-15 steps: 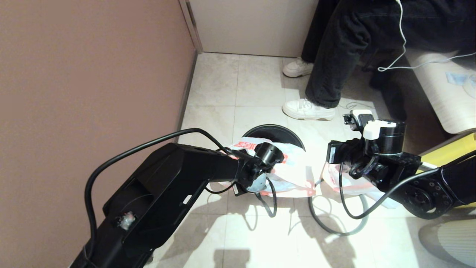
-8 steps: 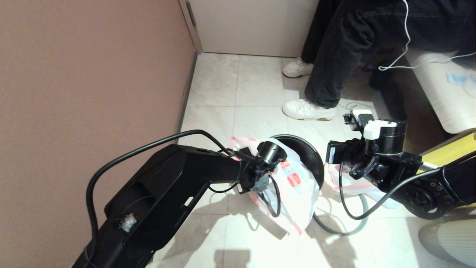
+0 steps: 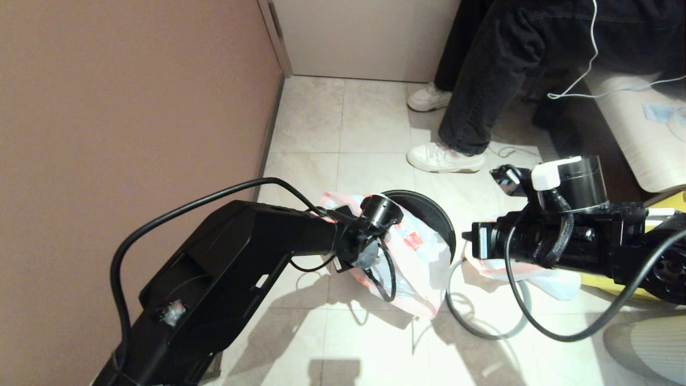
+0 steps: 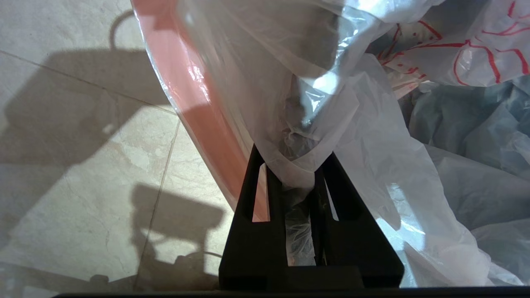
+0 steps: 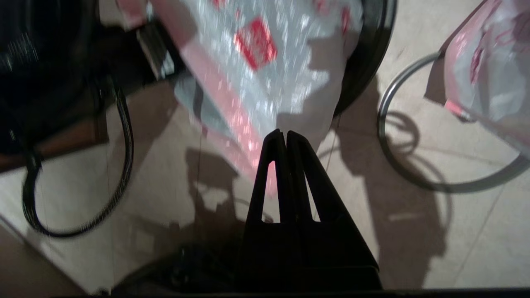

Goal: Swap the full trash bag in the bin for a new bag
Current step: Put the new garbage bag on the trash can

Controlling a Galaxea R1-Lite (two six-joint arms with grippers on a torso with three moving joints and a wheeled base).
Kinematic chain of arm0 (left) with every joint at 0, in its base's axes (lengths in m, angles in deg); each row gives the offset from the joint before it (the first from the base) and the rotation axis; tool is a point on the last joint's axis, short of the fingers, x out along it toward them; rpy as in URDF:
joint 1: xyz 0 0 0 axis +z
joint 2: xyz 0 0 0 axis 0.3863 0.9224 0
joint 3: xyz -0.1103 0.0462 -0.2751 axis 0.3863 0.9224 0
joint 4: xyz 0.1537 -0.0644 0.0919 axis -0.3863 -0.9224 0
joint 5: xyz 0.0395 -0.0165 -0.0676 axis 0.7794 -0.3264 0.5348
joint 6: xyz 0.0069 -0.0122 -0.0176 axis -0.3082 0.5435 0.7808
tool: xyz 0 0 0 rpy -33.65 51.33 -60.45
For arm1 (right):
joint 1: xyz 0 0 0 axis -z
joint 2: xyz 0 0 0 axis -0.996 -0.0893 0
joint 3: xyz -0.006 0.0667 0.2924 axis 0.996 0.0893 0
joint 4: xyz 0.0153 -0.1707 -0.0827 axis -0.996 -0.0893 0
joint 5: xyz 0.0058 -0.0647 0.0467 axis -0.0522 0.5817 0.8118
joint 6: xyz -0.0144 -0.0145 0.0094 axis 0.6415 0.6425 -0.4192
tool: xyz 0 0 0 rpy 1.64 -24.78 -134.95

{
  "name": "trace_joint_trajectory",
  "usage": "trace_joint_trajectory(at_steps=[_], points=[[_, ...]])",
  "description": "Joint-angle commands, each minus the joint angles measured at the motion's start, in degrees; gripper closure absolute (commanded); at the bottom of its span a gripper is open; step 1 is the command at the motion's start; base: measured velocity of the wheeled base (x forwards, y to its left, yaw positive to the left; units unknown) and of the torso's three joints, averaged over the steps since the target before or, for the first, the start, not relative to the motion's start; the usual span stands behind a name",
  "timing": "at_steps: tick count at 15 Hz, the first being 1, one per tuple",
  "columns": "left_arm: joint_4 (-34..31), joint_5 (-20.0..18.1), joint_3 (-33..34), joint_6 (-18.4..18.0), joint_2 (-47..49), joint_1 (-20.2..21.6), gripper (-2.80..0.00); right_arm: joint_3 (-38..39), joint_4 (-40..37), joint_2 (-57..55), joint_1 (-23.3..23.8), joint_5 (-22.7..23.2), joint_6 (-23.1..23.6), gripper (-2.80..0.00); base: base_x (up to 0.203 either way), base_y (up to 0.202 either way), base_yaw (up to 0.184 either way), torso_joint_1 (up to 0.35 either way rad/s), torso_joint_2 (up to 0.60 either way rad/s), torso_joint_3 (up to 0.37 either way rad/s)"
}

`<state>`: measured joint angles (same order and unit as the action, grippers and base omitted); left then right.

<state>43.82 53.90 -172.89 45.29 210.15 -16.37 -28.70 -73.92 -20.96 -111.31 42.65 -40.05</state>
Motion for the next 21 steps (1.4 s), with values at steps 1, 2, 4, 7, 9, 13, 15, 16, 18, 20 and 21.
trace_joint_trajectory(at_steps=[1,2,4,7,9,13,15,16,18,20,21], points=[[-0.2,0.2,0.0,0.4,-1.2,0.4,0.0,0.0,-5.8,0.5,-2.1,1.2,1.4,0.0,0.0,0.0,0.0,0.0,0.0,0.0],[-0.3,0.2,0.0,0.4,-1.3,0.7,0.0,0.9,-7.0,-1.4,-2.5,2.2,3.7,0.0,0.0,0.0,0.0,0.0,0.0,0.0],[-0.2,0.7,0.2,0.4,-1.5,1.7,0.0,4.6,-5.9,-4.7,-1.6,5.4,9.9,0.0,0.0,0.0,0.0,0.0,0.0,0.0],[-0.3,0.2,0.9,1.9,-2.1,3.3,0.0,12.2,9.6,-7.8,2.0,16.7,13.7,0.0,0.0,0.0,0.0,0.0,0.0,0.0],[0.1,-1.6,0.8,2.0,-2.9,3.9,0.0,20.4,27.9,-10.3,5.7,26.9,17.4,0.0,0.0,0.0,0.0,0.0,0.0,0.0],[0.2,-4.1,0.7,2.8,-2.7,4.5,0.0,31.1,51.1,-17.5,6.7,35.7,25.8,0.0,0.0,0.0,0.0,0.0,0.0,0.0],[0.0,-4.6,0.7,3.4,-3.1,4.5,0.0,32.7,58.5,-20.7,6.1,34.3,28.4,0.0,0.0,0.0,0.0,0.0,0.0,0.0],[-0.1,-4.7,0.8,3.5,-3.8,4.4,0.0,33.0,61.6,-22.5,5.6,32.8,28.6,0.0,0.0,0.0,0.0,0.0,0.0,0.0],[-0.2,-5.0,0.8,3.7,-4.6,4.0,0.0,33.7,67.4,-25.2,2.4,27.3,28.6,0.0,0.0,0.0,0.0,0.0,0.0,0.0],[-0.5,-5.0,1.0,3.7,-5.4,3.4,0.0,34.0,74.3,-29.0,-0.7,21.3,28.3,0.0,0.0,0.0,0.0,0.0,0.0,0.0],[-0.6,-5.1,1.2,3.9,-6.2,2.8,0.0,33.8,76.8,-30.9,-2.4,18.3,27.8,0.0,0.0,0.0,0.0,0.0,0.0,0.0]])
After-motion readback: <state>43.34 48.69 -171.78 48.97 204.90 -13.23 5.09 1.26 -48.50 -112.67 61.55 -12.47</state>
